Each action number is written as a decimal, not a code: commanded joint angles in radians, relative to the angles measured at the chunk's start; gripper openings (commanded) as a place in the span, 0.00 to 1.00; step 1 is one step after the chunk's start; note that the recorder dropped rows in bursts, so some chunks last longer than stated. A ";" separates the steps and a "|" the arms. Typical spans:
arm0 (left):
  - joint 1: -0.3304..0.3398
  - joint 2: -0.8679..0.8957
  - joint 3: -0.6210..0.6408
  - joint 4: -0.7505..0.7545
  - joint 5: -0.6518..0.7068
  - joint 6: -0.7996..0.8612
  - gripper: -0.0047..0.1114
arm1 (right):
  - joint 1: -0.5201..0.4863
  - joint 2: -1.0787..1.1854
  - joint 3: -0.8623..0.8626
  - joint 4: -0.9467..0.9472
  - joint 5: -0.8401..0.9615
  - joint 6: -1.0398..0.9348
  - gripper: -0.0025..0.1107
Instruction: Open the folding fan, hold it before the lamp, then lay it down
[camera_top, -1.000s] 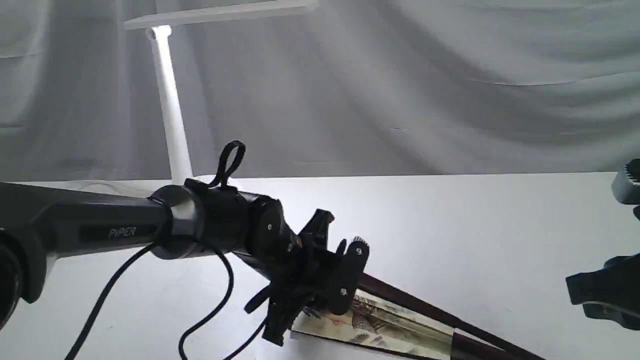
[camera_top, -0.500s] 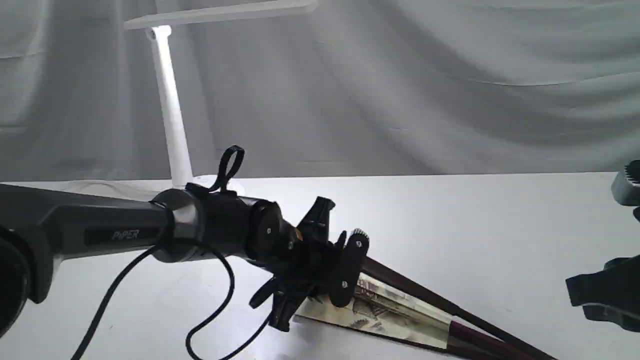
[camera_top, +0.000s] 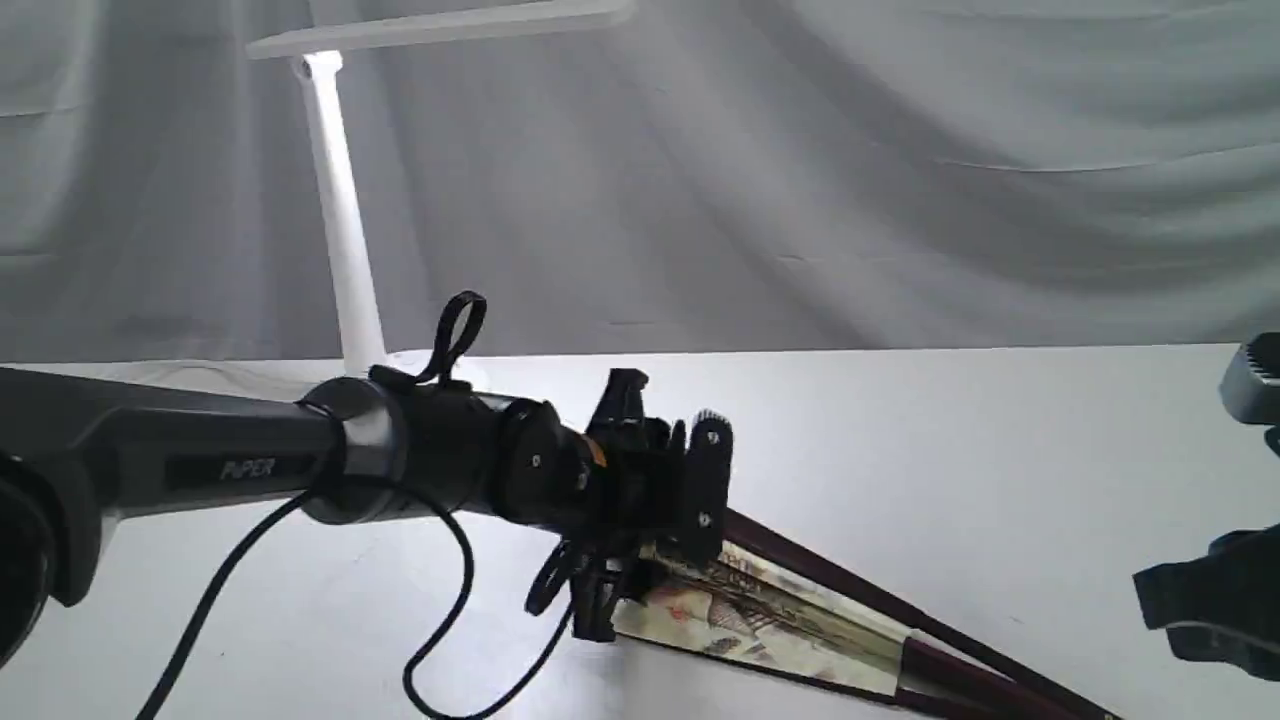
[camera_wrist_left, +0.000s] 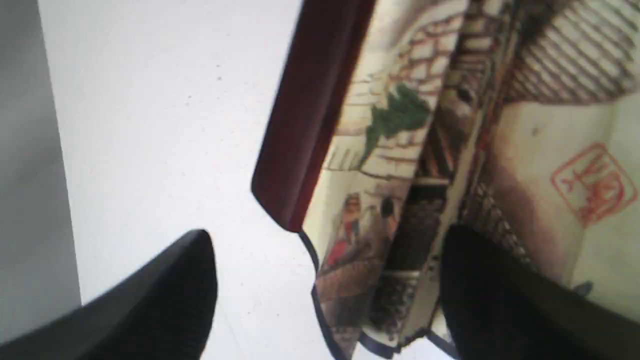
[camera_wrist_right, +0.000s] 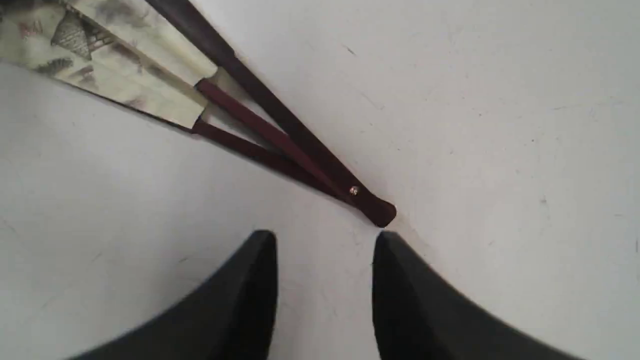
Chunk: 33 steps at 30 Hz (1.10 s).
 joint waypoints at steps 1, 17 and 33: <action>0.003 -0.038 0.003 -0.012 -0.018 -0.188 0.60 | 0.003 0.000 -0.005 0.004 0.022 -0.006 0.32; 0.025 -0.153 0.003 -0.012 0.236 -0.757 0.60 | 0.003 0.000 -0.005 0.020 0.045 -0.004 0.32; 0.062 -0.252 0.003 0.023 0.729 -1.272 0.59 | 0.003 0.224 -0.223 0.060 0.214 -0.004 0.32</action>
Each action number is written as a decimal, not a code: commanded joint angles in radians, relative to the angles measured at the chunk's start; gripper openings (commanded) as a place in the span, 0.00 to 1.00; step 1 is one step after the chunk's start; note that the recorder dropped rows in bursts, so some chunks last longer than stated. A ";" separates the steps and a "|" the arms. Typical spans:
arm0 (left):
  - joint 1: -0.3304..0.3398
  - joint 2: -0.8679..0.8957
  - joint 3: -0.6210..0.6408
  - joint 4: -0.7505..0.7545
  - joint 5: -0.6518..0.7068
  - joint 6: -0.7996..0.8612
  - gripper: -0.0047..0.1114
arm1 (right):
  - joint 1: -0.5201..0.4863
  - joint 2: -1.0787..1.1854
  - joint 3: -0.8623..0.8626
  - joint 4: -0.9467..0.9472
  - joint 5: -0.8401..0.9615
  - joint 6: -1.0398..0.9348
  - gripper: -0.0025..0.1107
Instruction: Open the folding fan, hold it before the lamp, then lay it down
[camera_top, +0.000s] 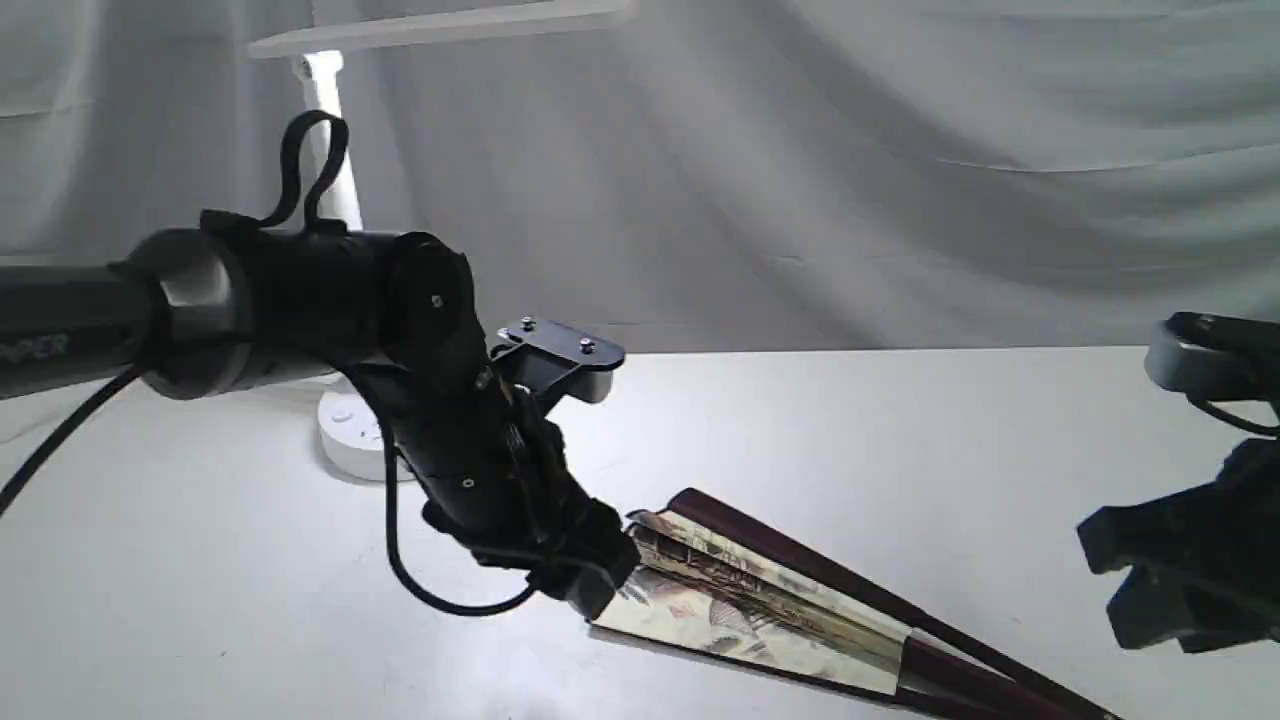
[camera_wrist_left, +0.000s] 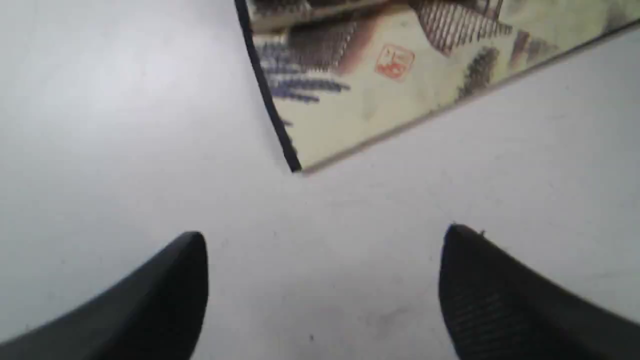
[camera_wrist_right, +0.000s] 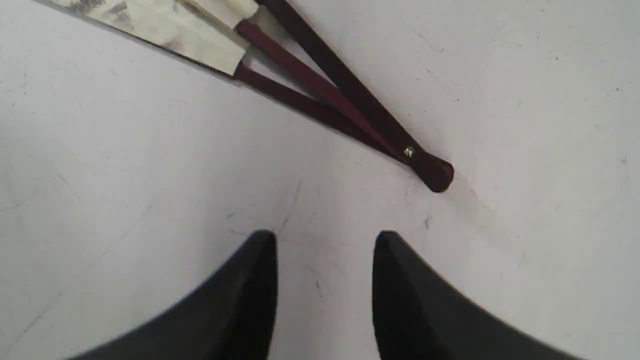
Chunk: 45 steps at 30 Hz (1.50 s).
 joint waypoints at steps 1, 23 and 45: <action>0.002 -0.042 0.003 0.012 0.094 -0.070 0.59 | 0.003 0.049 -0.053 0.009 0.014 -0.004 0.32; 0.002 -0.196 0.085 0.062 0.269 -0.198 0.59 | -0.034 0.442 -0.419 0.267 0.224 -0.099 0.32; 0.107 -0.218 0.179 0.032 0.247 -0.211 0.59 | -0.108 0.729 -0.456 0.606 0.159 -0.490 0.32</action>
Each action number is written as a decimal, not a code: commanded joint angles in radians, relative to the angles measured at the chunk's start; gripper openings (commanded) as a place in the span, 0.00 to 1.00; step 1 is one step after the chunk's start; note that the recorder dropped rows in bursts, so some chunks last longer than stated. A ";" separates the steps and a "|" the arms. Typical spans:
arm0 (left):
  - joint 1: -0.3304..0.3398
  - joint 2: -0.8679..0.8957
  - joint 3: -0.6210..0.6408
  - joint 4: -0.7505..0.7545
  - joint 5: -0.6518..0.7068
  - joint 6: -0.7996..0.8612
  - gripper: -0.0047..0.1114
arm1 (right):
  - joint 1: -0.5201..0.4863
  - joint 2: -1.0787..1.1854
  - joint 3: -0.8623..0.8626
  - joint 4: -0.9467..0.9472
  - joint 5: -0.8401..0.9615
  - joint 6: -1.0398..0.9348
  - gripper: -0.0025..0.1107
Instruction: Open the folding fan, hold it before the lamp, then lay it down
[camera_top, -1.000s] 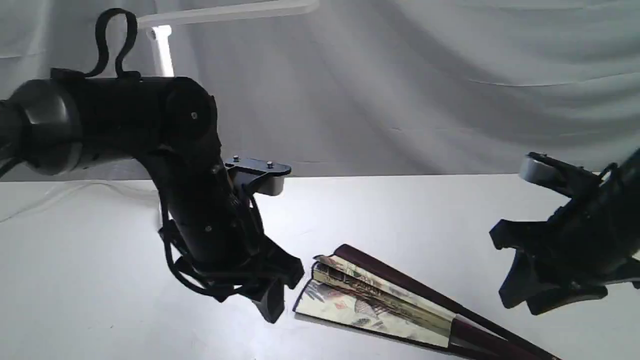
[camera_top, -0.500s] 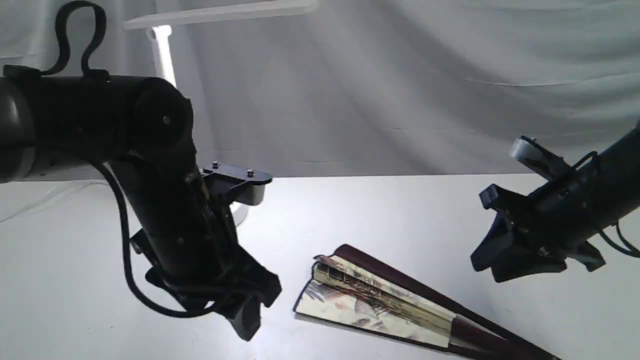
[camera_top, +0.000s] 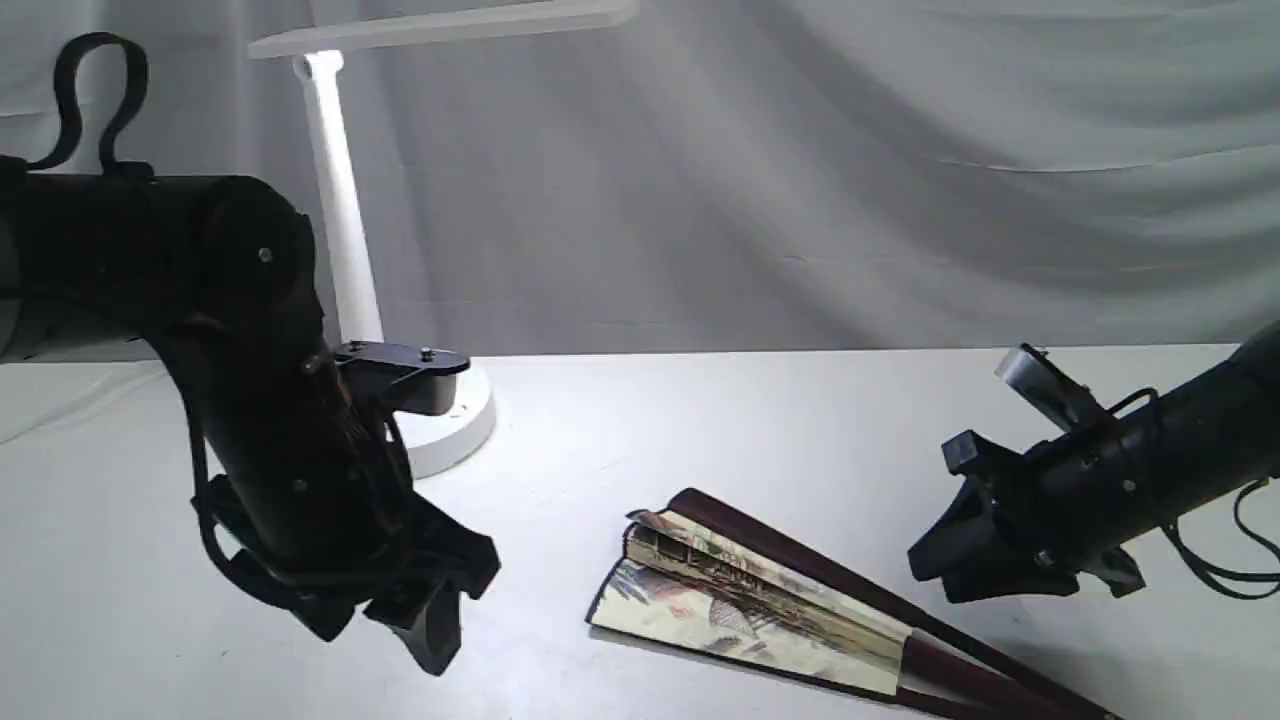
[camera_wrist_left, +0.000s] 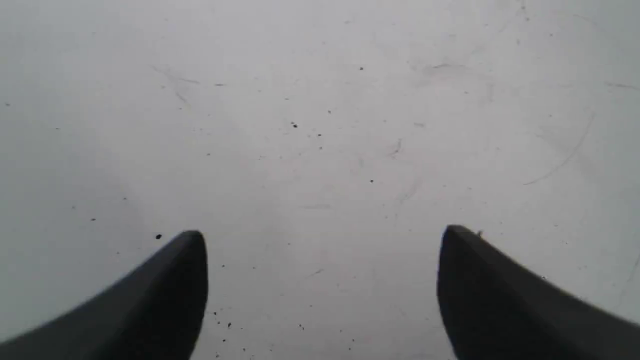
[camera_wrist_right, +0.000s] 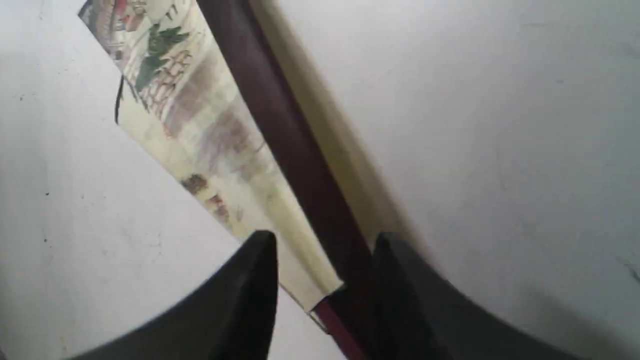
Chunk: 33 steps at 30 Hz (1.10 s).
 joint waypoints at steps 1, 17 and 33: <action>0.010 -0.015 0.008 -0.011 0.005 -0.007 0.59 | -0.004 0.010 -0.007 0.003 -0.050 -0.031 0.32; 0.008 -0.015 0.008 -0.033 0.001 -0.007 0.59 | 0.027 0.082 -0.007 0.140 -0.061 -0.131 0.32; 0.008 -0.013 0.012 -0.033 -0.005 -0.005 0.59 | 0.075 0.082 -0.007 0.084 -0.001 -0.140 0.32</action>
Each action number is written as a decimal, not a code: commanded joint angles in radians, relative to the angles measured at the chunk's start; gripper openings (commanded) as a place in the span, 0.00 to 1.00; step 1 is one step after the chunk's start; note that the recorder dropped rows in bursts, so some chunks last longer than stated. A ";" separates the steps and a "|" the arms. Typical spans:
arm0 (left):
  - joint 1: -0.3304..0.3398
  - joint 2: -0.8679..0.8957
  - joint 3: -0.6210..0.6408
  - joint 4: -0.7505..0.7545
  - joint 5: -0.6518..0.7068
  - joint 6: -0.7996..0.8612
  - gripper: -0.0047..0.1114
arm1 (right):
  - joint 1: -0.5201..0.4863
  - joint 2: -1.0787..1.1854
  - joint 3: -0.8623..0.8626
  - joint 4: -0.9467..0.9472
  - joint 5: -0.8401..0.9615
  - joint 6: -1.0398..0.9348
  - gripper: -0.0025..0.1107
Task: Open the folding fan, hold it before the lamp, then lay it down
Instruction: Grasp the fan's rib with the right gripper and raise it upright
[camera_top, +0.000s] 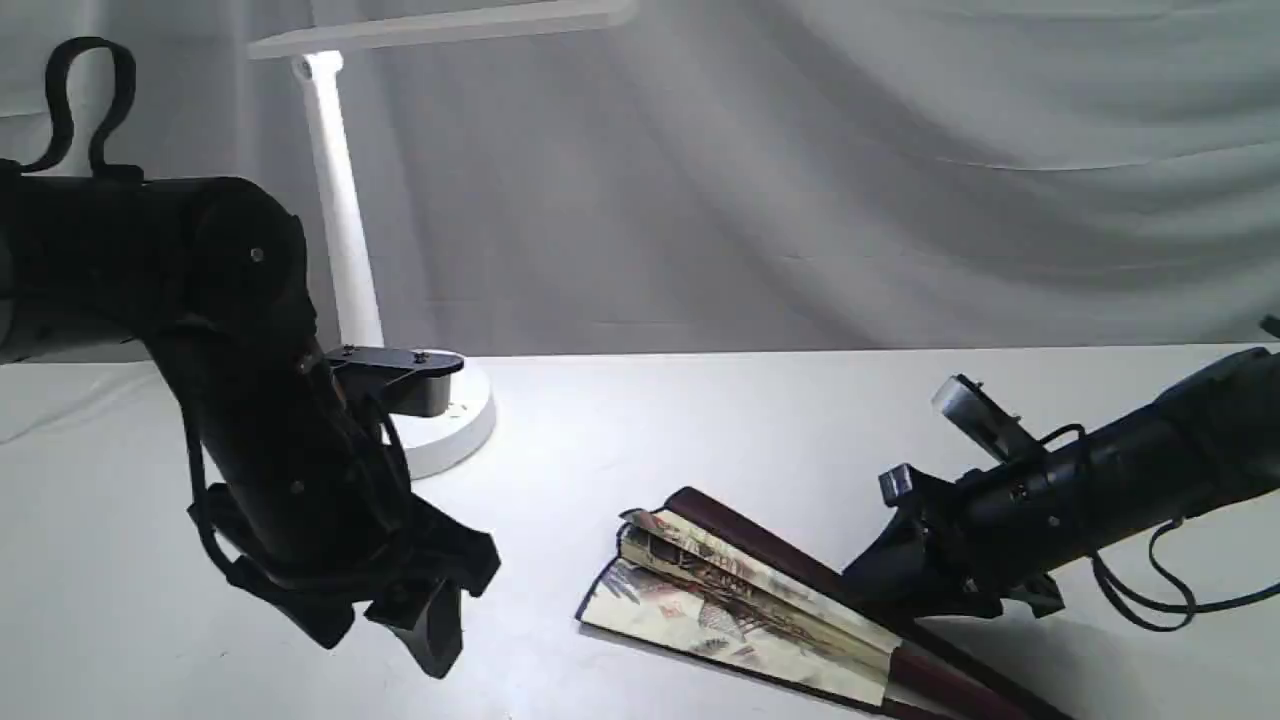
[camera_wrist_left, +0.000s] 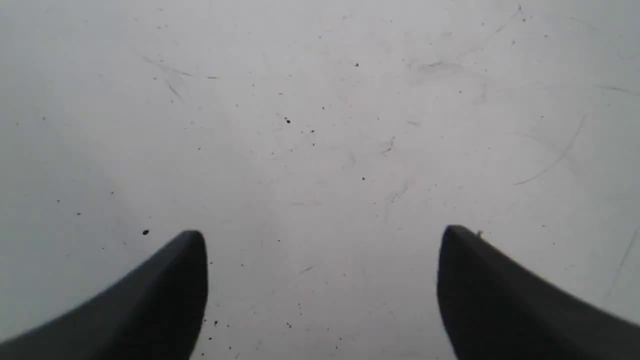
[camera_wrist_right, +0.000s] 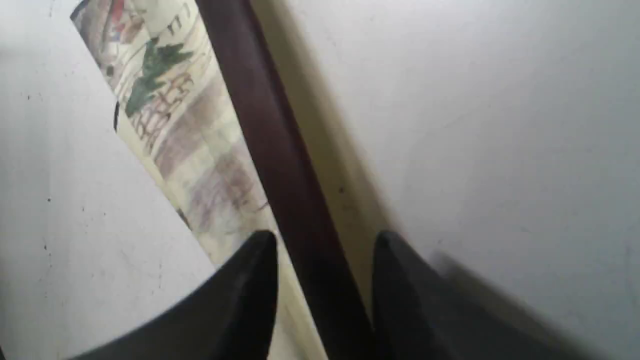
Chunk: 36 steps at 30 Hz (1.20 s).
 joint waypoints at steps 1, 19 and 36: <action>0.000 -0.013 0.005 -0.008 -0.005 -0.002 0.59 | 0.006 -0.002 -0.005 -0.066 0.048 -0.012 0.32; 0.000 -0.013 0.005 -0.008 -0.003 -0.002 0.59 | 0.028 -0.002 -0.005 -0.132 0.083 -0.005 0.22; 0.000 -0.013 0.005 -0.008 -0.057 0.038 0.59 | 0.026 -0.002 -0.005 0.171 0.169 -0.072 0.02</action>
